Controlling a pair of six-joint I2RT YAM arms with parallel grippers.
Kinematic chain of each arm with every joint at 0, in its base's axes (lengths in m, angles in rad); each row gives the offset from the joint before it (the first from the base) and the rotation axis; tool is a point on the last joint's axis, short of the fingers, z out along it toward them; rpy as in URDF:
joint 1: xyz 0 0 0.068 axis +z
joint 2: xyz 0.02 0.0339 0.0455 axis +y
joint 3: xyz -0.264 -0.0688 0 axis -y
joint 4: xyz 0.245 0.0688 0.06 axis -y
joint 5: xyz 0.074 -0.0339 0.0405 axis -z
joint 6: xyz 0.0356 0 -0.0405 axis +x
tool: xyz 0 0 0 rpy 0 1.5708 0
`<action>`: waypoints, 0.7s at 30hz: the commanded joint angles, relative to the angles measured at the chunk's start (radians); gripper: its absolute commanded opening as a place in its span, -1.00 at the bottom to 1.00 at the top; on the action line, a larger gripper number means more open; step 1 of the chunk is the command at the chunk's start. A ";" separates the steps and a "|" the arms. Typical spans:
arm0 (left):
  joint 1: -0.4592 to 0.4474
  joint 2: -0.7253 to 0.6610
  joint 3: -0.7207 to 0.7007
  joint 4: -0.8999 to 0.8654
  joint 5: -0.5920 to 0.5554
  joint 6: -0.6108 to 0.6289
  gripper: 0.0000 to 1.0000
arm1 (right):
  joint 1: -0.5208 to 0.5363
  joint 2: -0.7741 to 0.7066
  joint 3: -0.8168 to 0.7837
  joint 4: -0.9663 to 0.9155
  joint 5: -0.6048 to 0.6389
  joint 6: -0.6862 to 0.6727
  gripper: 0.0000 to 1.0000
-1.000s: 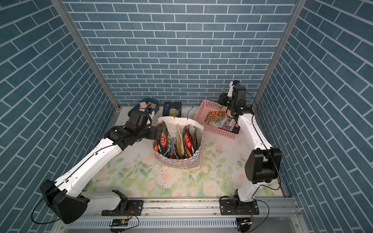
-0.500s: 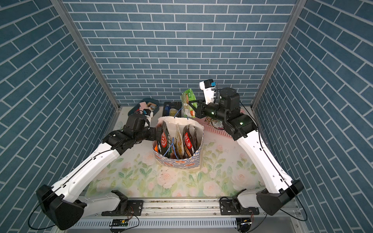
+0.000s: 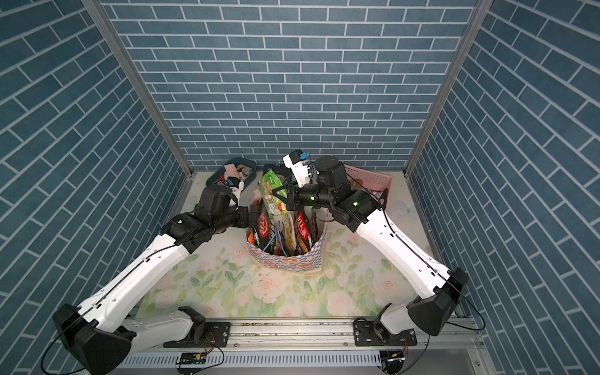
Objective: Place the condiment packets inside the bag
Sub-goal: Place the condiment packet in the paper bag.
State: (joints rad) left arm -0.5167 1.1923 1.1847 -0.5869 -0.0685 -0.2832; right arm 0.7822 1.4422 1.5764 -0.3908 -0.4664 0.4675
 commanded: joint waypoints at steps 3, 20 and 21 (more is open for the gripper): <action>0.009 -0.002 -0.014 0.002 0.001 -0.001 0.99 | 0.009 -0.015 -0.026 -0.081 0.018 0.053 -1.00; 0.009 0.008 -0.001 0.001 0.004 0.002 0.99 | 0.014 0.210 0.100 -0.124 0.050 0.174 -0.45; 0.009 0.009 0.000 -0.002 0.003 0.002 0.99 | 0.014 0.217 0.122 -0.134 0.058 0.164 -0.41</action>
State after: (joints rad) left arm -0.5152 1.1938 1.1847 -0.5850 -0.0620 -0.2829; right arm 0.7921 1.6516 1.6360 -0.5495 -0.4221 0.6094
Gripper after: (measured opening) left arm 0.996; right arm 0.286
